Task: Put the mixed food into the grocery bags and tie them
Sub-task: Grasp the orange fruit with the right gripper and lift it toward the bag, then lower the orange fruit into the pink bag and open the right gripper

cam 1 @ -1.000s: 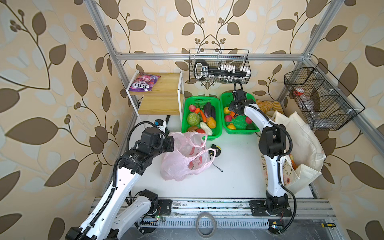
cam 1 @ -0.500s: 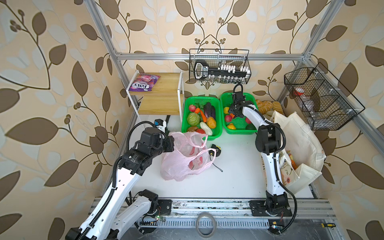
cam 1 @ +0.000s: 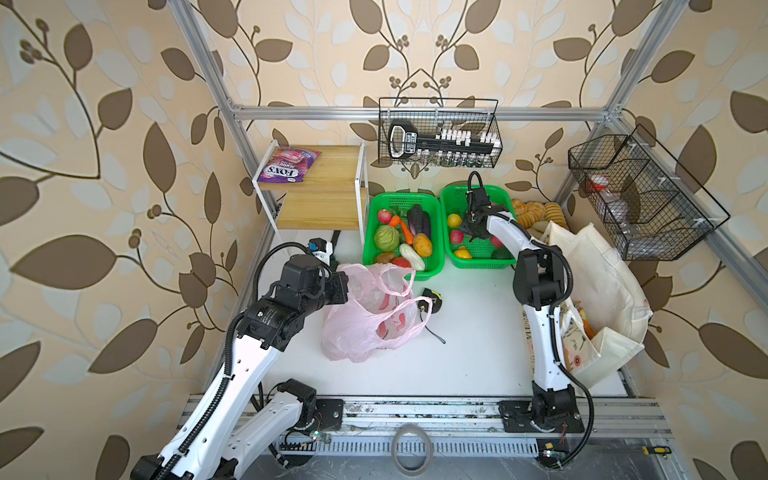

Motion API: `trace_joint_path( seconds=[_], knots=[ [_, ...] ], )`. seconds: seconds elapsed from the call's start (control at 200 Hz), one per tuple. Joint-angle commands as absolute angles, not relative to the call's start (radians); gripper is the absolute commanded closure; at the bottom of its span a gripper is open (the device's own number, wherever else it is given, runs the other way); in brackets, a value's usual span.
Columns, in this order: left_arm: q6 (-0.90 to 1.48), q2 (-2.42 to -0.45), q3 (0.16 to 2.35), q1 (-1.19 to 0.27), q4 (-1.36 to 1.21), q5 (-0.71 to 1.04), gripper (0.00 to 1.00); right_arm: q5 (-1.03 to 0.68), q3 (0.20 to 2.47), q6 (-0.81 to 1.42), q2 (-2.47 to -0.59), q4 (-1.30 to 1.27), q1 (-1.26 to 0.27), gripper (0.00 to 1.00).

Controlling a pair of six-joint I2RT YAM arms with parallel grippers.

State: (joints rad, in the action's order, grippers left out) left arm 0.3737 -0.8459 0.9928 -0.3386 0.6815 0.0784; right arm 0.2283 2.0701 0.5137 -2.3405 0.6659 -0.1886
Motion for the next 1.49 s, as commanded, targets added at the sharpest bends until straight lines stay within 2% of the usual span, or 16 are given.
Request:
trace_joint_path(
  seconds=[0.0, 0.21, 0.355, 0.555, 0.685, 0.885, 1.15, 1.315, 1.49],
  knots=[
    [0.401, -0.846, 1.018, -0.328, 0.703, 0.037, 1.0, 0.186, 1.934, 0.448, -2.111, 0.584, -0.242, 0.52],
    [0.423, -0.845, 1.018, -0.328, 0.704, 0.056, 1.0, 0.123, 1.564, 0.4, -1.738, 0.453, -0.356, 0.52],
    [0.448, -0.857, 1.023, -0.328, 0.702, 0.067, 1.0, -0.085, 1.373, 0.344, -1.518, 0.399, -0.452, 0.52],
    [0.474, -0.822, 0.998, -0.328, 0.677, 0.082, 1.0, -0.235, 1.131, 0.348, -1.308, 0.349, -0.583, 0.53],
    [0.481, -0.81, 0.998, -0.328, 0.671, 0.1, 1.0, -0.307, 1.049, 0.359, -1.223, 0.355, -0.656, 0.53],
    [0.498, -0.794, 0.991, -0.328, 0.65, 0.111, 1.0, -0.456, 0.985, 0.373, -1.164, 0.31, -0.731, 0.54],
    [0.505, -0.79, 0.986, -0.328, 0.652, 0.11, 1.0, -0.431, 1.004, 0.361, -1.132, 0.366, -0.795, 0.56],
    [0.509, -0.792, 0.989, -0.328, 0.642, 0.113, 1.0, -0.531, 0.998, 0.352, -1.122, 0.323, -0.828, 0.57],
    [0.513, -0.797, 0.989, -0.328, 0.628, 0.13, 1.0, -0.435, 1.048, 0.351, -1.233, 0.261, -0.864, 0.54]
  ],
)
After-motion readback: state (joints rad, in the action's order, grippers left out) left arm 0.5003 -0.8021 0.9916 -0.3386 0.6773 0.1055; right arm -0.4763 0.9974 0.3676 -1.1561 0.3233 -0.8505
